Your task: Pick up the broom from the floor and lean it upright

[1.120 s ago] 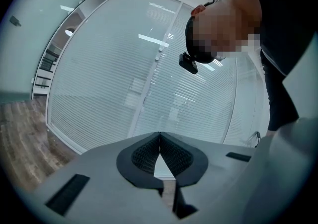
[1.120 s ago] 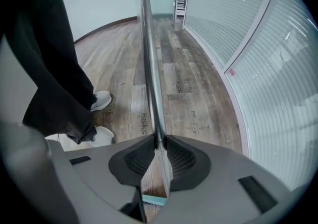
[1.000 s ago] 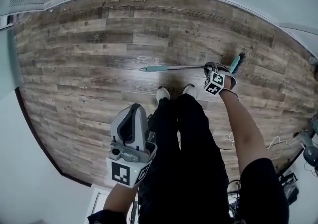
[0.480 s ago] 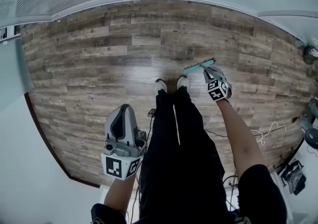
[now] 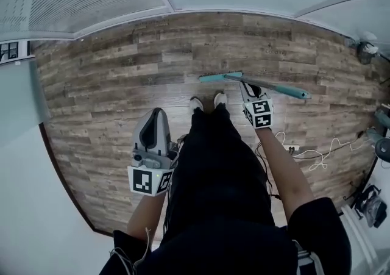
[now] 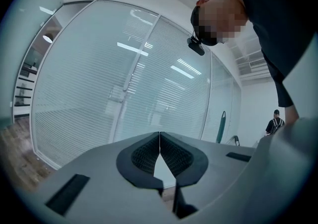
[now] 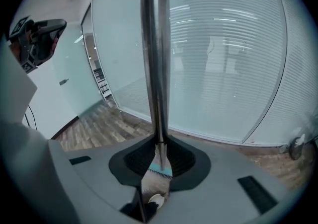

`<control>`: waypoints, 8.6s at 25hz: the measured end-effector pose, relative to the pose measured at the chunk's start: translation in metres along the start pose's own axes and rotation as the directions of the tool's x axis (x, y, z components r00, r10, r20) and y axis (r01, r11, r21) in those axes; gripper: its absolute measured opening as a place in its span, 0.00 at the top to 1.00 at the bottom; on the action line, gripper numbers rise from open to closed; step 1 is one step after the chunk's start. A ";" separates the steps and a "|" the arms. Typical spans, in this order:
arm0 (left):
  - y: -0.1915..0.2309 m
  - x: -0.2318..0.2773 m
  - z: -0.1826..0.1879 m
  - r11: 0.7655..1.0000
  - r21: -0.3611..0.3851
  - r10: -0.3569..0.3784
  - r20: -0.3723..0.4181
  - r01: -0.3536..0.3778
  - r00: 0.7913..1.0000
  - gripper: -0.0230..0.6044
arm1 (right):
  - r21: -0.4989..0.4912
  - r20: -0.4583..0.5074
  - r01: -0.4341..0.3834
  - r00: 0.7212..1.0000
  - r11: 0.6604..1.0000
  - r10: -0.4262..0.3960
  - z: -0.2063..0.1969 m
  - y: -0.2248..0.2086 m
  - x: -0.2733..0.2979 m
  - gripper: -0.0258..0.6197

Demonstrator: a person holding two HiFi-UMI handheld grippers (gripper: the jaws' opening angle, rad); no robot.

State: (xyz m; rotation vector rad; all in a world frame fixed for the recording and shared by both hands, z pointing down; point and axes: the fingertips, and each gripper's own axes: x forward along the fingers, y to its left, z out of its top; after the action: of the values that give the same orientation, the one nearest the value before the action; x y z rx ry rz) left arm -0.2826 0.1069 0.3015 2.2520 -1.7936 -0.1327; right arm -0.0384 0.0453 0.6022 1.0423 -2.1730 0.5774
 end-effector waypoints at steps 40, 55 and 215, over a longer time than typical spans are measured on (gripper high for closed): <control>-0.100 0.104 0.064 0.959 0.054 -0.282 0.156 0.277 0.947 0.93 | 0.249 0.226 0.360 0.881 0.899 -0.416 0.077 -0.208 -0.145 0.83; -0.256 0.291 0.023 0.898 0.085 -0.435 0.026 0.432 0.900 0.93 | 0.361 0.235 0.318 0.879 0.877 -0.415 0.077 -0.371 -0.135 0.83; -0.530 0.368 -0.054 0.542 0.076 -0.818 -0.179 0.837 0.546 0.93 | 0.286 0.747 0.385 0.484 0.878 -0.456 0.218 -0.362 -0.381 0.93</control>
State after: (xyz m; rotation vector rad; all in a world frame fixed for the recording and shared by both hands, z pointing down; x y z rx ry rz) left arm 0.3163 -0.1334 0.2504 2.9567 -0.5115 -0.0202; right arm 0.3530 -0.1065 0.2174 2.1295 -2.4444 -0.1113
